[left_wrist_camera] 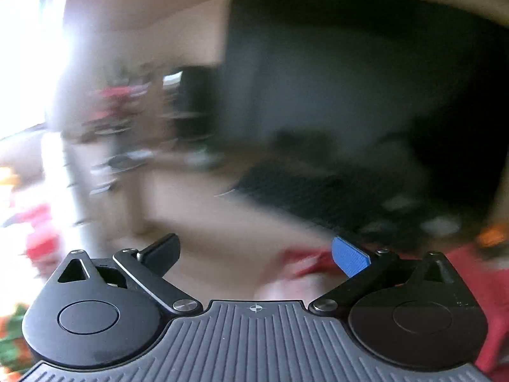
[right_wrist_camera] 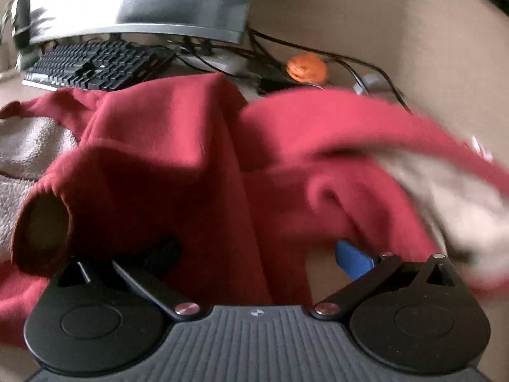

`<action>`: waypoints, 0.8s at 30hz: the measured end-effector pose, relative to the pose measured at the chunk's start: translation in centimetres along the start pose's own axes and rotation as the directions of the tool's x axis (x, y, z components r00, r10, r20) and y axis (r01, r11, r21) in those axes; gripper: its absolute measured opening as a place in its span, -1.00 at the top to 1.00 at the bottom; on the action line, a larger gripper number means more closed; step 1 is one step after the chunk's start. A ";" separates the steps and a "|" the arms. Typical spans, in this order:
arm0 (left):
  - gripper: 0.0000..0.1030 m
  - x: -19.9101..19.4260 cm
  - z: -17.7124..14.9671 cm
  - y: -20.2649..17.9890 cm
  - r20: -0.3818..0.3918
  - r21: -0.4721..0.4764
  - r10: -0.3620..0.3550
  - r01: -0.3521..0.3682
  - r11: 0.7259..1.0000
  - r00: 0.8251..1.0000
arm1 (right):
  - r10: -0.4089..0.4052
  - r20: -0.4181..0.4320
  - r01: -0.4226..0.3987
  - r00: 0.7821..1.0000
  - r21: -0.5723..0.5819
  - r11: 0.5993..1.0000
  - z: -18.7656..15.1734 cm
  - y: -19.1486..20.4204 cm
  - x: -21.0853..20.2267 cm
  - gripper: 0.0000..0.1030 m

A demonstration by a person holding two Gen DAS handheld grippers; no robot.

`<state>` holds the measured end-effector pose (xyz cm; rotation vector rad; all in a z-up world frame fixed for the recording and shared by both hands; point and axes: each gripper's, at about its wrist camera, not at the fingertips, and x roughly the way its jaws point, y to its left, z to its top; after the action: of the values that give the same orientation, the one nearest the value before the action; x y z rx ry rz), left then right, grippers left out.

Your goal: Fold clothes

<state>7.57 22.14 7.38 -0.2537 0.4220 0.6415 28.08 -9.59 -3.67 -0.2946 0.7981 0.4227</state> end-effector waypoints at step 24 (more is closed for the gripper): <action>-1.00 11.5 -9.9 -10.6 -0.543 0.149 -0.452 0.611 0.778 0.708 | -0.493 -0.089 0.499 0.866 0.243 0.832 -8.6 -11.3 -11.5 -1.00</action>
<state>19.57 16.43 -5.54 -0.2099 0.8867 -0.0990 20.91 -25.94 0.20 -0.2502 0.7556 -0.1792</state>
